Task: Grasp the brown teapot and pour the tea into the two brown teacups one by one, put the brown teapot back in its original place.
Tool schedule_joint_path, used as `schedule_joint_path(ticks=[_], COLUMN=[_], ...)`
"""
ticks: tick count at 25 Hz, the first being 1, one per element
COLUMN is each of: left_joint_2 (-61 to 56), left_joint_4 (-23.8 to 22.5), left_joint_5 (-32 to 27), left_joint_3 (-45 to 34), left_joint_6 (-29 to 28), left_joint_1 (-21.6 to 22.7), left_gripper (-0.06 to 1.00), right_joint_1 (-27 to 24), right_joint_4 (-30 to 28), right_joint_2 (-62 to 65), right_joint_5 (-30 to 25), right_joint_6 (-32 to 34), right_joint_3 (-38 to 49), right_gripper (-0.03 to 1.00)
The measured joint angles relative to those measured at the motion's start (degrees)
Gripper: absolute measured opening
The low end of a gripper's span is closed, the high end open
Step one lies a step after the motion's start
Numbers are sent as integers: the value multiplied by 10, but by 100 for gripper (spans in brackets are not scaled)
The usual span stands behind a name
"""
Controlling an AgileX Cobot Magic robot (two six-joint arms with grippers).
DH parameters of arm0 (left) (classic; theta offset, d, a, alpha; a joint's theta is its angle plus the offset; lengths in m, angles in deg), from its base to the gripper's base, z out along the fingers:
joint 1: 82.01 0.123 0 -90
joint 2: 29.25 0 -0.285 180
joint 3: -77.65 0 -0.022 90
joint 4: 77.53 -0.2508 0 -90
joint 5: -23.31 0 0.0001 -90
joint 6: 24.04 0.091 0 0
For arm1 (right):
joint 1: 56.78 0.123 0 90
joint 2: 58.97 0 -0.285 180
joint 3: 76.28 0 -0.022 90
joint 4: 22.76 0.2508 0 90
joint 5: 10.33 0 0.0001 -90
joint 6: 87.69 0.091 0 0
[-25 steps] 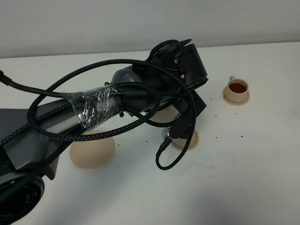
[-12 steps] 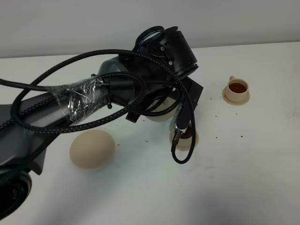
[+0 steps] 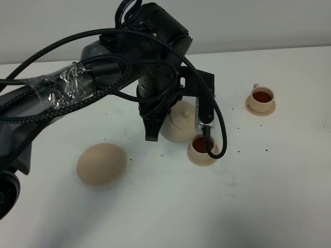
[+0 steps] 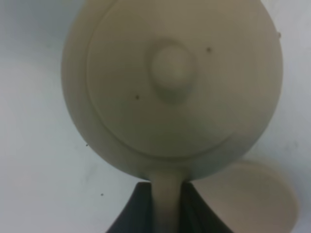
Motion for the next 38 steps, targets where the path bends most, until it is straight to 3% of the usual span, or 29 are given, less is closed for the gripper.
schedule_joint_path(ticks=[13, 20, 25, 33, 38], left_joint_2=[0, 0, 0, -14, -81], left_joint_4=[21, 49, 88, 71, 64], left_joint_5=[0, 0, 0, 0, -1], left_joint_3=[1, 1, 1, 1, -28], left_joint_6=[0, -1, -34, -83, -88], left_joint_1=[5, 7, 8, 20, 41], left_gripper=[12, 12, 12, 12, 12], right_joint_1=[0, 0, 0, 0, 0], right_joint_4=[0, 0, 0, 0, 0], right_joint_2=[0, 0, 0, 0, 0], right_joint_5=[0, 0, 0, 0, 0], right_joint_6=[0, 0, 0, 0, 0], right_joint_3=[0, 0, 0, 0, 0], right_gripper=[24, 24, 24, 24, 24])
